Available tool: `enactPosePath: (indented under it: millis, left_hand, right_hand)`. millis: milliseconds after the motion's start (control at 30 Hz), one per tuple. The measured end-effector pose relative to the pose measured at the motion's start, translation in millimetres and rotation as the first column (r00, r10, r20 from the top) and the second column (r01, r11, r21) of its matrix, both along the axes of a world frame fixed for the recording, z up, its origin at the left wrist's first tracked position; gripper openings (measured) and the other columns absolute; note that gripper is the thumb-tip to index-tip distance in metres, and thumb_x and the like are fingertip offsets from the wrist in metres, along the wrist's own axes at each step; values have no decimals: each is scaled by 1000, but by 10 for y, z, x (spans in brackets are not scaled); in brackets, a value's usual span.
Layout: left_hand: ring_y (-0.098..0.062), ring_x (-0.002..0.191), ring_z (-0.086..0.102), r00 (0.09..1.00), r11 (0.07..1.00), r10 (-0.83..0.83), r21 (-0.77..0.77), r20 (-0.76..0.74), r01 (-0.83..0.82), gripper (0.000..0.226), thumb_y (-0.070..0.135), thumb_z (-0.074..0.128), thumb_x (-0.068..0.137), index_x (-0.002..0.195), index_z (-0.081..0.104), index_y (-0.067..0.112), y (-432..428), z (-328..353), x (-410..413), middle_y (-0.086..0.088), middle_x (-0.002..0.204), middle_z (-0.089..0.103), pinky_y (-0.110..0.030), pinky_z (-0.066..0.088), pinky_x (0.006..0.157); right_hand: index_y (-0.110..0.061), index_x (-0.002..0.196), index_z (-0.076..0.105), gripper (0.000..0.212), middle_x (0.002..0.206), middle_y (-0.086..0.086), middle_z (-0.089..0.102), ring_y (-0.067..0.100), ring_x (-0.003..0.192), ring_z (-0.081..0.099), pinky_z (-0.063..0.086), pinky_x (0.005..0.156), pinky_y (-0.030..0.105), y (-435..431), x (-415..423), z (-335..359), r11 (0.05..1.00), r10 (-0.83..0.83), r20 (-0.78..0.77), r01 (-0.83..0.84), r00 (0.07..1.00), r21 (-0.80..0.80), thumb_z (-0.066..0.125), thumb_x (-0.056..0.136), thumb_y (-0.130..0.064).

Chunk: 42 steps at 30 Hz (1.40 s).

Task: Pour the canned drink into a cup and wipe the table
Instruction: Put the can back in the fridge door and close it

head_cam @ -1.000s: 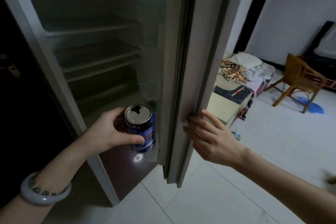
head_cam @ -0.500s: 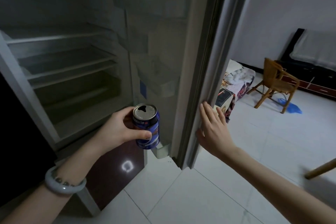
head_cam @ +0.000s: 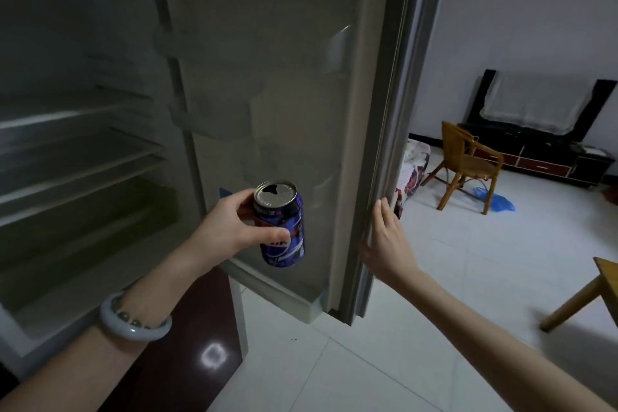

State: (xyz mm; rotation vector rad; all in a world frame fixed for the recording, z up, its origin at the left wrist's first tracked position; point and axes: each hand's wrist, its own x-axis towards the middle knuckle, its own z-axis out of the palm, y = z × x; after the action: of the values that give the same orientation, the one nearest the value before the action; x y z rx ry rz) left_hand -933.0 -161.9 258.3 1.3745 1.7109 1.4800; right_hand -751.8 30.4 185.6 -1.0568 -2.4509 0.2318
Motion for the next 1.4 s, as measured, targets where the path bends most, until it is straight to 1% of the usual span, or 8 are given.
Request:
enactPosePath:
  millis: [133, 267, 433, 800, 1033, 1233, 1333, 1400]
  left_hand:
    - [-7, 95, 66, 998, 998, -61, 22, -16, 62, 65, 32, 89, 47, 106, 64, 21, 359, 91, -173, 7, 101, 72, -20, 52, 82]
    - [-1, 85, 67, 996, 994, -94, 56, 0, 94, 51, 13, 83, 56, 102, 64, 19, 698, 201, -355, 13, 91, 73, -11, 48, 67]
    - [-11, 94, 68, 990, 989, -140, 47, 6, 140, 58, 14, 89, 54, 107, 65, 14, 1064, 340, -687, 2, 100, 73, -19, 52, 77]
    - [-6, 84, 69, 988, 988, -148, 50, 40, 146, 42, 15, 79, 60, 100, 65, 19, 1877, 738, -919, 7, 88, 74, -19, 53, 64]
    - [2, 73, 67, 999, 997, -38, 74, -16, 39, 31, 5, 80, 66, 87, 65, 23, 2371, 767, -1063, 16, 74, 72, -15, 53, 64]
    - [-12, 88, 69, 985, 989, 145, 15, -95, -144, 49, 40, 88, 46, 87, 66, 24, 2680, 689, -1186, 6, 90, 73, -40, 56, 83]
    - [-13, 87, 67, 947, 967, 252, 29, -198, -251, 46, 47, 83, 44, 79, 62, 26, 2788, 720, -1162, 6, 91, 71, -41, 55, 83]
    - [-15, 90, 66, 925, 955, 290, 19, -247, -295, 53, 52, 80, 42, 84, 62, 26, 2861, 740, -1144, 4, 95, 71, -39, 54, 84]
  right_hand:
    - [-3, 148, 0, 80, 157, 14, 3, 26, 145, 3, 8, 116, 33, 306, -77, 16, 994, -40, -63, 33, 997, -104, 53, 91, -24]
    - [-9, 149, -3, 86, 158, 9, 4, 23, 145, 9, 17, 117, 37, 613, -196, 6, 973, -74, -127, 43, 989, -227, 57, 89, -22]
    - [-13, 150, 0, 82, 158, 7, 7, 24, 144, 15, 24, 112, 39, 981, -384, 67, 926, -171, -220, 80, 960, -370, 56, 90, -14]
    - [-20, 150, 7, 87, 156, 7, 17, 26, 141, 23, 34, 109, 43, 1816, -660, 27, 859, -195, -365, -21, 911, -512, 56, 81, 1]
    - [-24, 150, 5, 93, 156, 7, 18, 26, 140, 27, 38, 107, 46, 2329, -825, -31, 850, -185, -358, -34, 915, -526, 54, 75, 0]
    - [-20, 150, 7, 92, 155, 8, 20, 24, 140, 24, 33, 111, 46, 2677, -996, -55, 832, -175, -407, -86, 897, -548, 50, 72, 5]
    - [-23, 148, 13, 93, 151, 6, 28, 24, 135, 34, 41, 105, 44, 2874, -1059, -85, 831, -162, -403, -95, 901, -548, 54, 67, -3]
    - [-24, 146, 15, 94, 148, 7, 33, 24, 133, 38, 45, 101, 45, 2992, -1104, -120, 827, -162, -399, -96, 902, -553, 56, 63, -10]
